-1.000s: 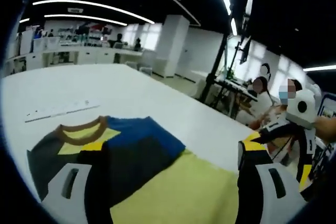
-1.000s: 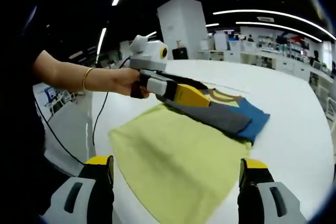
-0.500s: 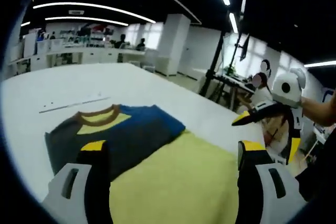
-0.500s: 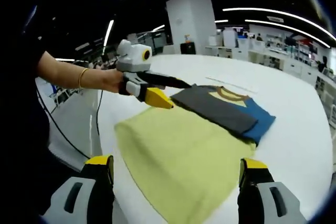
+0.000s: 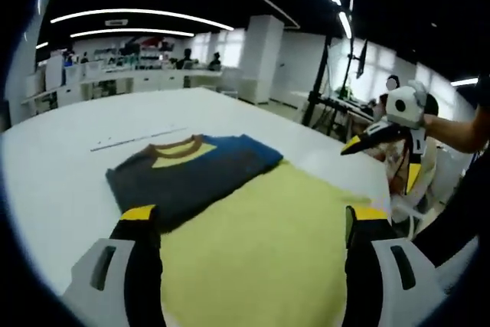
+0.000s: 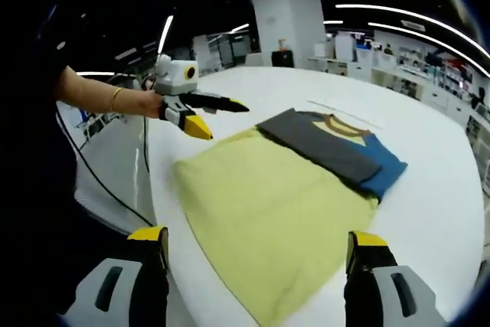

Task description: Fold the garment on the visible template until the final outline fits inside the template.

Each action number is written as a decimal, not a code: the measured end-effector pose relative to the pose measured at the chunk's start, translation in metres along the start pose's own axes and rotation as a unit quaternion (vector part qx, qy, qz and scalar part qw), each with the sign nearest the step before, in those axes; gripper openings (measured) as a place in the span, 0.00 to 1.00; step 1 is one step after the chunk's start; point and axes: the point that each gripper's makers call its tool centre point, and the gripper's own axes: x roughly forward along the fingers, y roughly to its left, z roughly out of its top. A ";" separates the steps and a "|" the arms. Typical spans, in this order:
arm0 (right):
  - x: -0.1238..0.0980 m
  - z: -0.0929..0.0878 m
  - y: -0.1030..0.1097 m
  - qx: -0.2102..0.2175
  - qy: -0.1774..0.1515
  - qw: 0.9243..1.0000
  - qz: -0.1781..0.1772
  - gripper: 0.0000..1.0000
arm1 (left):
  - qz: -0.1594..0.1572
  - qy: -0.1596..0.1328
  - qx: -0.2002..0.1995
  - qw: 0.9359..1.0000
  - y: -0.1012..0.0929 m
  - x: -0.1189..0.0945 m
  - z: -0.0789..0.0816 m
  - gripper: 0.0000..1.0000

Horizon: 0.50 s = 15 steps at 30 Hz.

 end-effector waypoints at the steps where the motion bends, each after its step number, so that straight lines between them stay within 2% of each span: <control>1: 0.000 -0.001 0.001 -0.001 0.001 1.000 0.001 0.95 | 0.001 0.003 0.000 1.000 -0.001 -0.004 -0.003 0.96; 5: 0.002 -0.012 0.003 -0.003 0.014 1.000 0.005 0.93 | 0.001 0.014 0.004 1.000 -0.004 -0.016 -0.015 0.92; 11: 0.003 -0.025 0.006 -0.010 0.032 0.999 0.006 0.87 | -0.003 0.029 0.019 0.999 -0.011 -0.035 -0.033 0.82; 15: 0.005 -0.033 0.007 -0.011 0.040 0.999 0.007 0.81 | -0.011 0.050 0.041 0.998 -0.020 -0.047 -0.046 0.78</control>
